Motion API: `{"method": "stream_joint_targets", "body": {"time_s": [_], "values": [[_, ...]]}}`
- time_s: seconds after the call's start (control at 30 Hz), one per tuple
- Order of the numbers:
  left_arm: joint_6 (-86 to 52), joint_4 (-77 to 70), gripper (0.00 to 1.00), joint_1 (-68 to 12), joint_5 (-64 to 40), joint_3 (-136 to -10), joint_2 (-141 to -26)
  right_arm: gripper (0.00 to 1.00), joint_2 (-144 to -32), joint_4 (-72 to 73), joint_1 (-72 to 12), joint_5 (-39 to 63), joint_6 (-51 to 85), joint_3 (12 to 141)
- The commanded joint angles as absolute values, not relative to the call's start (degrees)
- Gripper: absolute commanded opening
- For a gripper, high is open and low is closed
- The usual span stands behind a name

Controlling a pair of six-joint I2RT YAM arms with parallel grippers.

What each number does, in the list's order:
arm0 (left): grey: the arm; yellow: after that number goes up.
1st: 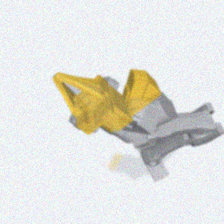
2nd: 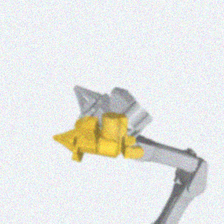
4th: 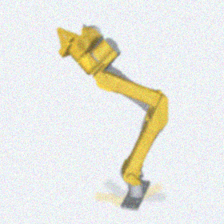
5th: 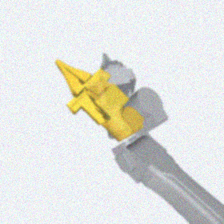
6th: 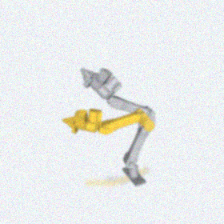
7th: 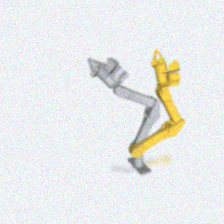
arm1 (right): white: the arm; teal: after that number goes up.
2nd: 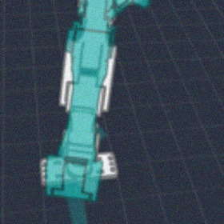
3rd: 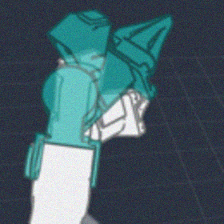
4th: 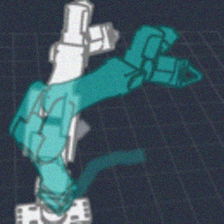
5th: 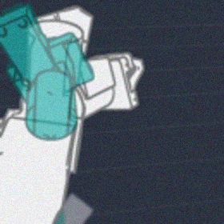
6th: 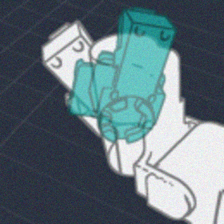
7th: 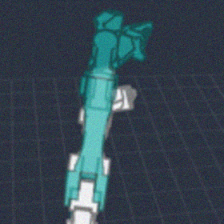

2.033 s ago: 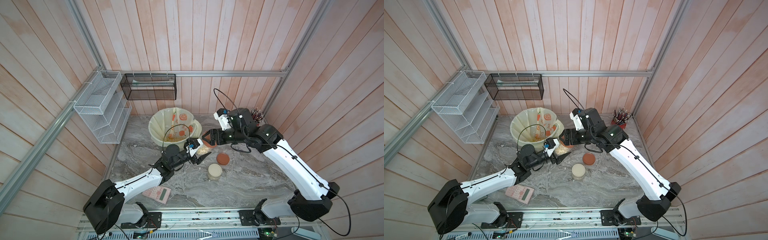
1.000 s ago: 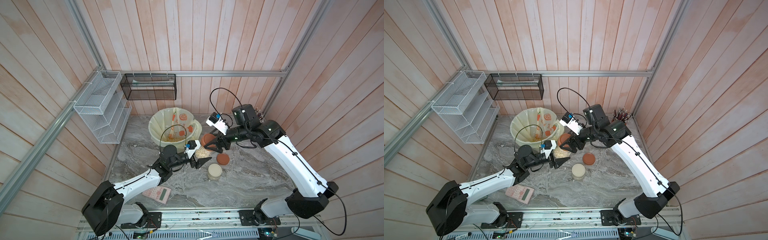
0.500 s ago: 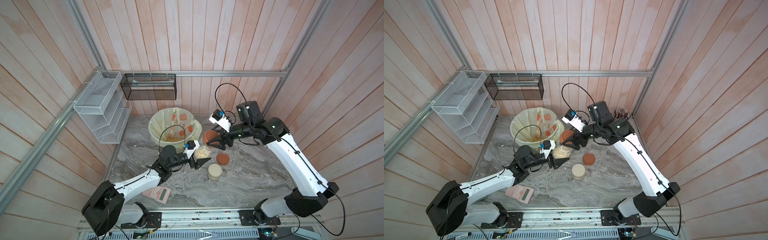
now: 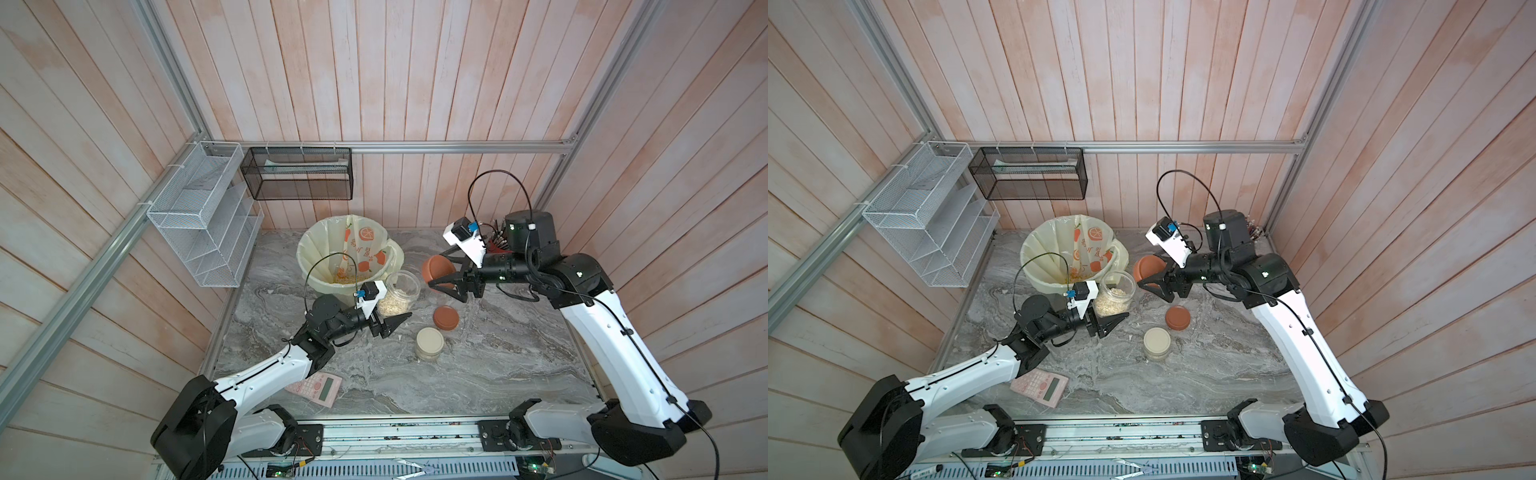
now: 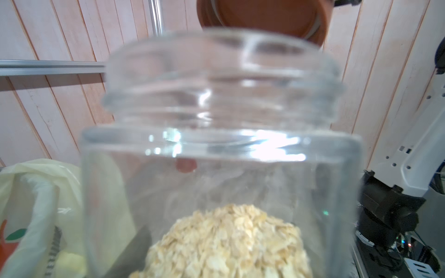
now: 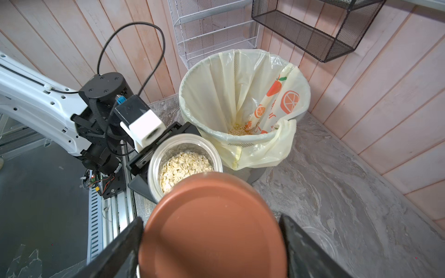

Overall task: Empty expired oatmeal from jars
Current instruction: Place the lid at the center of the board.

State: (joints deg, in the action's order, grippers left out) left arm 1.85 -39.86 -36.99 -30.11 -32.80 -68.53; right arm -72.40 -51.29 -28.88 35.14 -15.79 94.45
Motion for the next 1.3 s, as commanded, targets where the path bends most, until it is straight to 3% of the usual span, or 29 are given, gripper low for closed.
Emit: {"method": "stream_joint_targets", "body": {"time_s": [0.0, 0.47, 0.67, 1.27], "values": [[1.42, -42.05, 0.04, -36.64, -27.97, -31.92, -64.83, 0.46, -69.72, -45.65, -27.31, 36.32, -11.77, 89.04], [-0.87, -36.45, 0.04, -36.64, -21.34, -21.86, -51.40, 0.48, -51.32, -27.36, -21.98, 28.81, 8.69, 56.76], [-1.31, -35.22, 0.04, -36.65, -21.07, -21.36, -49.85, 0.48, -49.68, -30.32, -18.40, 20.32, 18.16, 51.78], [-1.67, -40.70, 0.04, -40.30, -20.93, -23.59, -57.95, 0.48, -48.06, -32.94, -16.65, 11.17, 30.80, 38.98]]}}
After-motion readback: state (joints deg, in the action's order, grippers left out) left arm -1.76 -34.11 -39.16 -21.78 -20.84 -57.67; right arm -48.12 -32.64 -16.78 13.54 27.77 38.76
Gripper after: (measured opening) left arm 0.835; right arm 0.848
